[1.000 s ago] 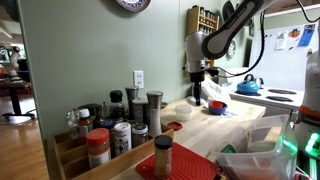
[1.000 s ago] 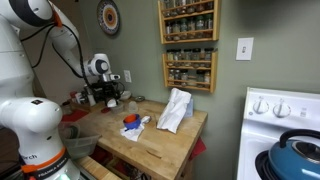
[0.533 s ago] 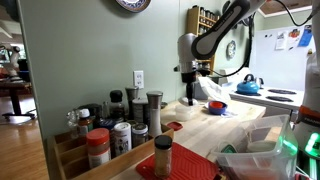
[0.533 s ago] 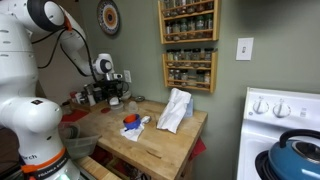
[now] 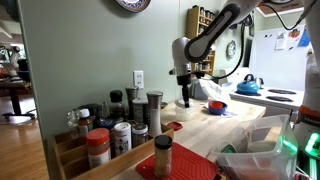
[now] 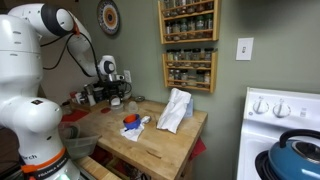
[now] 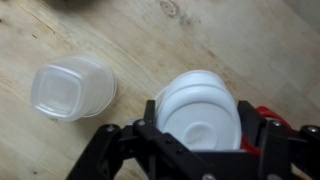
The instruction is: Put the lid on the lunch box
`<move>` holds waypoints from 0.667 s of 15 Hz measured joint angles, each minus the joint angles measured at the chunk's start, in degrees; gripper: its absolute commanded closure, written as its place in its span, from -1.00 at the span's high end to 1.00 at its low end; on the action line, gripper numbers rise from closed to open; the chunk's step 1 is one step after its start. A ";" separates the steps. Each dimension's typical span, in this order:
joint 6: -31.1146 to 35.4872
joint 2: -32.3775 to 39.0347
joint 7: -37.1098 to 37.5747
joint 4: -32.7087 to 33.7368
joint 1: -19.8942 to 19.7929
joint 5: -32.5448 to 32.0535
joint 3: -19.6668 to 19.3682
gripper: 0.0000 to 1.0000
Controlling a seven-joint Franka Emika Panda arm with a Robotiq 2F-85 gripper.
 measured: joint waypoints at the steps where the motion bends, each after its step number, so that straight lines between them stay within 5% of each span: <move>1: -0.42 0.37 -0.33 0.43 0.00 0.00 0.00 0.12; 10: -2.67 2.12 -1.98 2.50 0.01 0.00 0.11 0.12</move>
